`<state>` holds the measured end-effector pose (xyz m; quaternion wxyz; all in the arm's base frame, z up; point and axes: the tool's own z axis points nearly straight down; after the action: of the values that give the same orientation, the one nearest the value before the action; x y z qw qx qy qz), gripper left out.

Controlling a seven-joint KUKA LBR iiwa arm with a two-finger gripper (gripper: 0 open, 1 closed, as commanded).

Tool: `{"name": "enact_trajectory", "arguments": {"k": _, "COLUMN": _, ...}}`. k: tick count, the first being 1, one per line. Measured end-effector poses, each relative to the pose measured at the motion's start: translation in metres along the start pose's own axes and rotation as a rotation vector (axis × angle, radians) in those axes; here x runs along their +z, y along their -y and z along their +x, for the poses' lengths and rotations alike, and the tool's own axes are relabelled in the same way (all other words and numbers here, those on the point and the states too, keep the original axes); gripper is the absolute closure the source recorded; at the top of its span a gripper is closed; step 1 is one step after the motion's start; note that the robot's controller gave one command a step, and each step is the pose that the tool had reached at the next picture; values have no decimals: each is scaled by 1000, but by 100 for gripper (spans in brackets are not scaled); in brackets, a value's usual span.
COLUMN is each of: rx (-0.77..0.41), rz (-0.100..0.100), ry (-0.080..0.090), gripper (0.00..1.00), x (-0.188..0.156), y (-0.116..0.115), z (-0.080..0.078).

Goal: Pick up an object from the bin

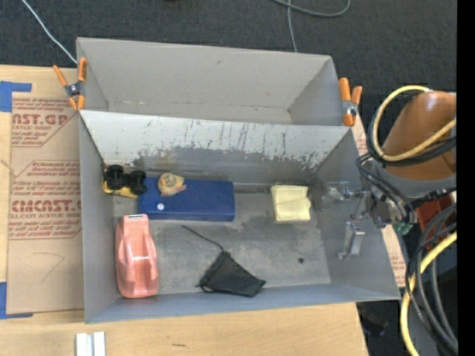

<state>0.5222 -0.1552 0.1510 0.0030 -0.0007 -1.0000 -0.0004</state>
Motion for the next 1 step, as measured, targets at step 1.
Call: {"name": "enact_trajectory", "arguments": {"k": 1, "rx": -2, "rz": 1, "ry": 7, "gripper": 0, "x": -5, "y": -1, "z": -2}}
